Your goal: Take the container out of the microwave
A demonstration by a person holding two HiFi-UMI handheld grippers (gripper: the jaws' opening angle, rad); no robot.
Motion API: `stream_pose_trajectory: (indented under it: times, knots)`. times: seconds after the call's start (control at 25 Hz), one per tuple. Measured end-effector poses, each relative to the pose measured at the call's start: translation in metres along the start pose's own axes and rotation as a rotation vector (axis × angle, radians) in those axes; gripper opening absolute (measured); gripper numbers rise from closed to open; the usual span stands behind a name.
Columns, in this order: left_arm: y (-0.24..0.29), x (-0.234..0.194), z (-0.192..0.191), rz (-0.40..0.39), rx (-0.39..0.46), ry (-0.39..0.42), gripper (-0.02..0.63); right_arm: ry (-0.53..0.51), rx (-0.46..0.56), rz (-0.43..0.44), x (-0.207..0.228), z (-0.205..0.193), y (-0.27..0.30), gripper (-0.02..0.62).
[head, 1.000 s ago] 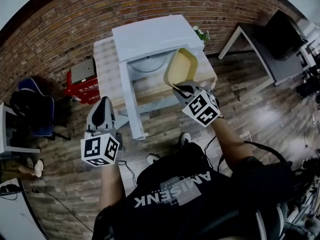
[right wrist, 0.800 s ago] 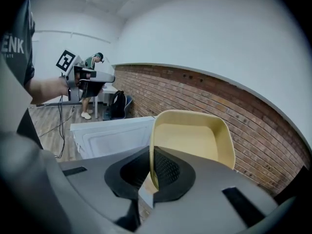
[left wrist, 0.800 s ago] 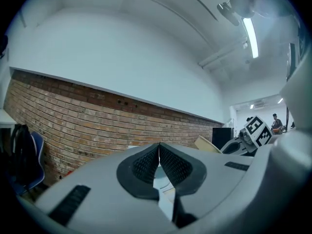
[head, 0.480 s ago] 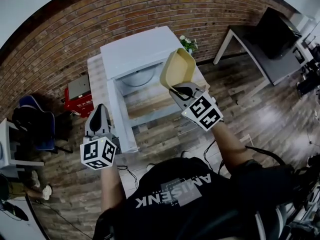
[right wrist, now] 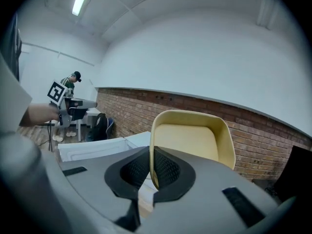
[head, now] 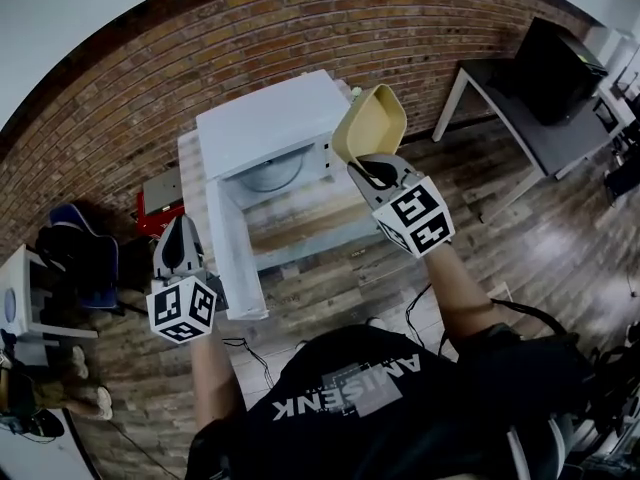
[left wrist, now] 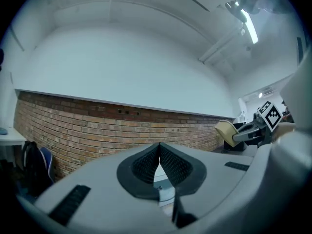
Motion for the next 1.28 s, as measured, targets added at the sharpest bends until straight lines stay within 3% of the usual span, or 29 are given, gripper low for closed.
stream_pose_trajectory:
  times: [0.24,1.28]
  knots:
    - [-0.005,0.015,-0.003,0.009,-0.014,-0.012,0.012,0.019,0.076,-0.037,0.015,0.001,-0.014,0.044]
    - [-0.016,0.024,-0.005,0.011,-0.025,-0.040,0.012,0.011,0.082,-0.027,0.016,0.005,-0.019,0.043]
Point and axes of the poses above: the fingertips, and each gripper's own axes: y forward along the fingers, x to its right, z out of its top, the point moved 9 cm from there along -y, backward along the fingers, and after that the axes turned 13 degrees about z, right-handed, at the moved point
